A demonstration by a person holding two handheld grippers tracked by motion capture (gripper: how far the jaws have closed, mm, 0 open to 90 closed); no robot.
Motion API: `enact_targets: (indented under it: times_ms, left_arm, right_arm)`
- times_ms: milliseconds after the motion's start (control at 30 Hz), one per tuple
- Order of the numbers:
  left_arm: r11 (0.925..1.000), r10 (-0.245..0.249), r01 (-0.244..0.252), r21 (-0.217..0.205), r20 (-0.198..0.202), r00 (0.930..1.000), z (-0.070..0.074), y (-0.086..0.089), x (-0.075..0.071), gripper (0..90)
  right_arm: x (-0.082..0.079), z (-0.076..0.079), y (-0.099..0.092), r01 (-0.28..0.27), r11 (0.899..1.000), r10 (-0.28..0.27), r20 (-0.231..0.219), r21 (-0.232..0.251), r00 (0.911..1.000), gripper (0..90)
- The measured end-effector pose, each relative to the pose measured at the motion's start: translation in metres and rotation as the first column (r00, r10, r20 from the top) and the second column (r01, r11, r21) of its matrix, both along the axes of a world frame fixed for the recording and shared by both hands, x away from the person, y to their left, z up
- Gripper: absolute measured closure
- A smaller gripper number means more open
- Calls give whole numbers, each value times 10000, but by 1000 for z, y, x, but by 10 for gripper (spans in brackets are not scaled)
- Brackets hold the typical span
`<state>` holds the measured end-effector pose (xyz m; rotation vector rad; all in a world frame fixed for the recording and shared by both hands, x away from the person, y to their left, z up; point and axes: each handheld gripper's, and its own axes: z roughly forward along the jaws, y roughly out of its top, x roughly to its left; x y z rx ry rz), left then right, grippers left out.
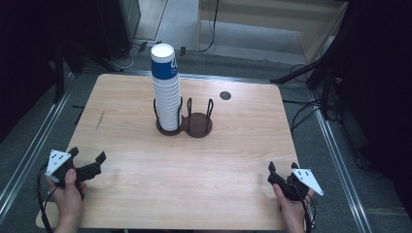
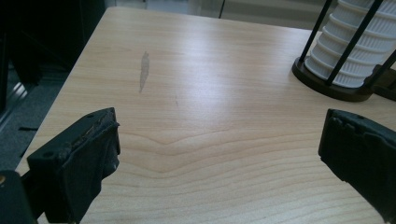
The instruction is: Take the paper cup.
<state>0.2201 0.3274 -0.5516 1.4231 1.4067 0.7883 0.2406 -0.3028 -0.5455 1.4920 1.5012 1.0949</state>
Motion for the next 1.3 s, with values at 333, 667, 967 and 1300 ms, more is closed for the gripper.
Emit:
enact_targets:
  times_ms: [333,667,967,1300]
  left_arm:
    - [9997,-255,253,-52,-350,9991,0,0,4,0]
    - [9994,-272,279,208,-348,9990,0,-2,5,0]
    - [9980,-143,170,602,-449,9989,1,-6,5,0]
    - [9997,-122,131,193,-445,9989,0,-2,6,0]
  right_arm:
    - [0,11,6,235,9986,-240,94,482,9997,172]
    - [4,44,39,-607,9981,613,482,-127,9970,165]
    - [12,63,52,-1059,9943,1062,522,-77,9930,160]
    - [21,83,68,-1475,9890,1470,640,38,9871,154]
